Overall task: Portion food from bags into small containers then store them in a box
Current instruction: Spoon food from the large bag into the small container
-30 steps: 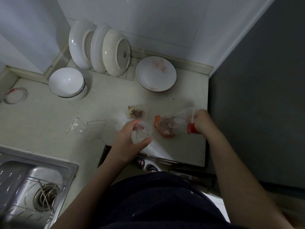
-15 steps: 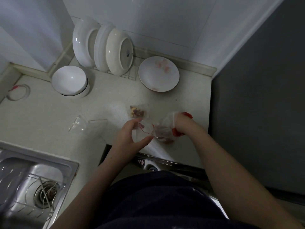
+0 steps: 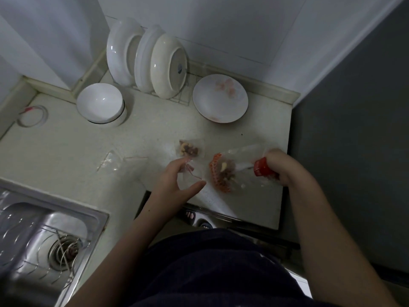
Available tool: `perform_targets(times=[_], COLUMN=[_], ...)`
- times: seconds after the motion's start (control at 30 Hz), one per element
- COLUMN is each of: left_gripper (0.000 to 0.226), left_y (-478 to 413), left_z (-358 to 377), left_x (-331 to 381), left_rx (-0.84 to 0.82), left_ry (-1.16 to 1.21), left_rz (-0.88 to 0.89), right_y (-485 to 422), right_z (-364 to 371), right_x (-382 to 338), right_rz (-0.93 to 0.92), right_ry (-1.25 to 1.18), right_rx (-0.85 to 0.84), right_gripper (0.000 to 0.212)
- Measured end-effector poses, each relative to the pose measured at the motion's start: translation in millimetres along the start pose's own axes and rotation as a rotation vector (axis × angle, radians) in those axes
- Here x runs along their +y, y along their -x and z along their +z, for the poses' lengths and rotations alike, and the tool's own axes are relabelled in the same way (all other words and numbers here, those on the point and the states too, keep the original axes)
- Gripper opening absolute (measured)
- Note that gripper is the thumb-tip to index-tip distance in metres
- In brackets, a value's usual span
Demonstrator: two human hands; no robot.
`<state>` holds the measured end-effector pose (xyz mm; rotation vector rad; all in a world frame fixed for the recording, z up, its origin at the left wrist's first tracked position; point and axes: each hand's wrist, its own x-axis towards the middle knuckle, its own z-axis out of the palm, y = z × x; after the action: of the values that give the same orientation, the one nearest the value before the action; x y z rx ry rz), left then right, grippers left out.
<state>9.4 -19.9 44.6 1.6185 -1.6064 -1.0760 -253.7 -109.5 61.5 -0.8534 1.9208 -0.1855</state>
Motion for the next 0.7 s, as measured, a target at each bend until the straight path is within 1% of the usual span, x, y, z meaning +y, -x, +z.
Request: perform_targets(times=[0.07,0.2,0.3,0.4,0.53,0.7], left_gripper=[0.054,0.051,0.050,0.052,0.055,0.060], left_y=[-2.2,-6.2,-7.9,-8.9,-9.1,-8.2], left_z=[1.0,2.3,2.2,2.2,2.6,1.8], left_x=[1.9,6.8,8.7,8.5,8.5,8.2], left_rx=[-0.005,-0.012,-0.028,-0.040,-0.045,-0.046], left_ry=[-0.002,0.006,0.009,0.016,0.014,0.006], left_rz=[0.005,0.032,0.022,0.008,0.003,-0.011], right_y=[5.1,10.1,18.3,24.9,29.8,37.2], right_z=[-7.6,-21.6,-27.4,-28.5,-25.2,-15.0], right_x=[-3.5,-8.3,-14.3,-18.5,-18.7,-19.9], right_rz=[-0.011,-0.066,-0.101,-0.126,-0.125,-0.142], right_ry=[-0.094,-0.243,-0.257,-0.283,-0.284,-0.301], right_rx=[0.044,-0.071,-0.089,-0.116,-0.094,-0.155], right_gripper=[0.029,0.028,0.021,0.022,0.020,0.028])
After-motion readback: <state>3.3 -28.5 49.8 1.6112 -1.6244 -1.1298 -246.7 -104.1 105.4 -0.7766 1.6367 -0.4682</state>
